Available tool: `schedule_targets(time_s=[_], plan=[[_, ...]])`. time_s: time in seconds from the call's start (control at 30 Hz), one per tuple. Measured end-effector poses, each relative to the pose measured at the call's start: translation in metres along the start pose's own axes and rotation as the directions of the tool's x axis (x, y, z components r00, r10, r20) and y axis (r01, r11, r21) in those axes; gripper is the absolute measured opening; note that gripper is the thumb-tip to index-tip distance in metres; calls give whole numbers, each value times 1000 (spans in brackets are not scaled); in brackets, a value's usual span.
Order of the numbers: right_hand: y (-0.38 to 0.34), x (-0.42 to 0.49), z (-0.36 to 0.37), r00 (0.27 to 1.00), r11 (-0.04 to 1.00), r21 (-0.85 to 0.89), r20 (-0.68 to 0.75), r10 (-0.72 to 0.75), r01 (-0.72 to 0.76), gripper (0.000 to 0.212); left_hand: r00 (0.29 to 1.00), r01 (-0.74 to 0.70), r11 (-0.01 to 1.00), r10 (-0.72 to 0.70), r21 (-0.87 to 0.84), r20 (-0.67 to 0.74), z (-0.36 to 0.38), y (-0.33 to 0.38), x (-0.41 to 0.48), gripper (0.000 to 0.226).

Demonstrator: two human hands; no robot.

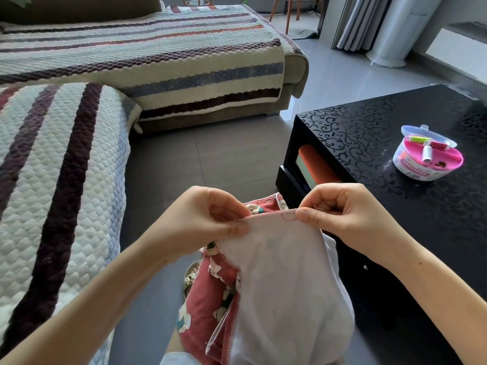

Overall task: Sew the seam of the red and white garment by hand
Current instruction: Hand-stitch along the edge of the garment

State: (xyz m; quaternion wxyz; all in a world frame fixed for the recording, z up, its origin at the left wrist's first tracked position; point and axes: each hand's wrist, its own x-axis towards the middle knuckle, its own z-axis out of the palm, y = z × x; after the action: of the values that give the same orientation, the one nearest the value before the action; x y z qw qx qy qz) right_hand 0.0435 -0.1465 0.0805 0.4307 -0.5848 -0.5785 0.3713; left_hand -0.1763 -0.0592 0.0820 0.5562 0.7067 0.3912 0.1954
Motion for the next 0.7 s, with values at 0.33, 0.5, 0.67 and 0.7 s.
schedule_targets(time_s=[0.33,0.5,0.67,0.7], plan=[[-2,-2,-5,998,999,-14,-48,42,-43,14,985,-79,958,119,276,-129,0,-12,3,14],[-4,-4,-4,997,999,-25,-72,36,-38,31,978,-97,964,138,249,-155,-2,-8,2,14],[-5,-5,-4,994,999,-13,-102,36,-37,33,999,-32,993,34,-113,12,-7,1,1,10],[-6,-6,-3,994,999,2,-102,37,-37,36,999,-2,988,9,-157,40,-7,2,1,6]])
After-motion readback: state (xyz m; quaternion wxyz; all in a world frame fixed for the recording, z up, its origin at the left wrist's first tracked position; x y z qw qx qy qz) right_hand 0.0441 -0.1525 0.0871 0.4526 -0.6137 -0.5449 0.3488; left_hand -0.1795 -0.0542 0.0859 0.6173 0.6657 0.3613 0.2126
